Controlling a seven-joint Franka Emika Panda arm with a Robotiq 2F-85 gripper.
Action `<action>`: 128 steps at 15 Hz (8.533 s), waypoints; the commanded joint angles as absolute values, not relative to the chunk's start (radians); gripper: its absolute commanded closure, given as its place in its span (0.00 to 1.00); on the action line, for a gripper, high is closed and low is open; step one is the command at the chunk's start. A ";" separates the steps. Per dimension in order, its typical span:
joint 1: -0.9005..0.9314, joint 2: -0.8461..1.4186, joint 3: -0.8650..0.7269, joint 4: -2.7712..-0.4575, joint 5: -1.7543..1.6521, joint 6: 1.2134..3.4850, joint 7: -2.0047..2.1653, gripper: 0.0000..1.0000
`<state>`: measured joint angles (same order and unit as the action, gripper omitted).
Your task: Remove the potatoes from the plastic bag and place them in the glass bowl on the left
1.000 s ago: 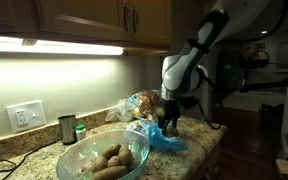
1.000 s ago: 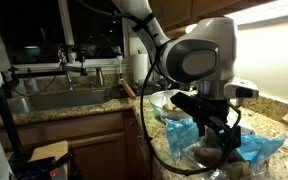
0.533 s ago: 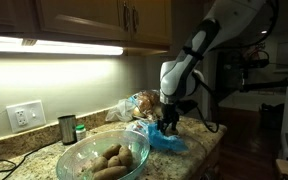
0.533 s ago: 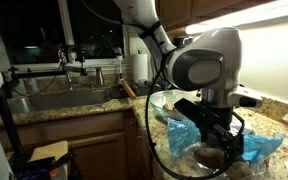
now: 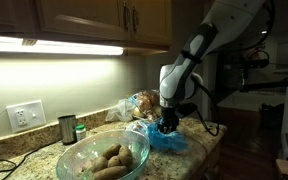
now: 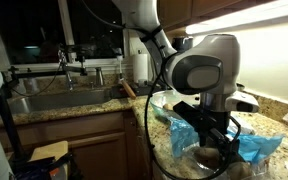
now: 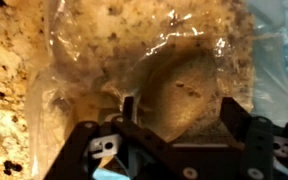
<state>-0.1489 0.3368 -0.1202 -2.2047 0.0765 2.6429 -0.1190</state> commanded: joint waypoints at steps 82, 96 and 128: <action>-0.023 0.410 0.102 -1.872 -0.015 2.324 -0.380 0.00; -0.021 0.158 0.067 -2.006 -0.102 2.219 -0.401 0.00; -0.112 0.018 -0.117 -2.288 -0.125 2.346 -0.126 0.00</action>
<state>-0.1101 0.0183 -0.1186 -2.2899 -0.1253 2.3481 -0.1265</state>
